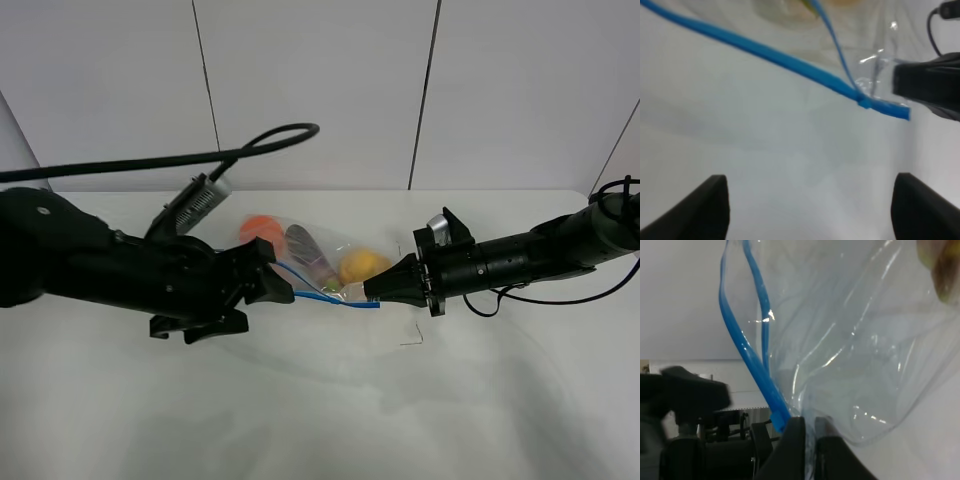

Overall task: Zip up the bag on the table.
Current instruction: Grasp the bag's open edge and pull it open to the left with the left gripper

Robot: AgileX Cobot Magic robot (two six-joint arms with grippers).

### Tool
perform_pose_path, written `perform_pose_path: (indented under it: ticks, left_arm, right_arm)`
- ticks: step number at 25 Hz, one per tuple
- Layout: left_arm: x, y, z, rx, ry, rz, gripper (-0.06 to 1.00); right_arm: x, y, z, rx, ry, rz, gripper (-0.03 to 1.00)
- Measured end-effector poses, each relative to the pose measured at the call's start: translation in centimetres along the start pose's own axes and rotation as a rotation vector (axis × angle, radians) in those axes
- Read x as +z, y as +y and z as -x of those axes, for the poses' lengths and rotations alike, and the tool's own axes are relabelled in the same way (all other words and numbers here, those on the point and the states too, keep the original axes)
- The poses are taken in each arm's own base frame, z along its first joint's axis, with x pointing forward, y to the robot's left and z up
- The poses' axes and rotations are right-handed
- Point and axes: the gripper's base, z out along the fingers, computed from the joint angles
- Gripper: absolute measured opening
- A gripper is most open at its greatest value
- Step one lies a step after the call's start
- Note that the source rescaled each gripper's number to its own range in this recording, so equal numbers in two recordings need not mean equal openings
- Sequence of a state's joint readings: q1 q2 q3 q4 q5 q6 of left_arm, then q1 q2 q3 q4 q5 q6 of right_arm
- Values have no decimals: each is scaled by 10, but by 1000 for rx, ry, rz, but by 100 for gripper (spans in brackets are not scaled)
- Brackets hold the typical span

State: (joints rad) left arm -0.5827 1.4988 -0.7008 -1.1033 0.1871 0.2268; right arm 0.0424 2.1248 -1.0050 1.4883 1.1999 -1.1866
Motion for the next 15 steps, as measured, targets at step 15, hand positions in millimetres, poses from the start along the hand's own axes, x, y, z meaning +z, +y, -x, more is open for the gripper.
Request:
perform_pose_path:
  ticks: [15]
  left_arm:
    - [59,-30,-1,-227,-23,8,95]
  right_arm:
    - [0,0,0,1,-1,1,0]
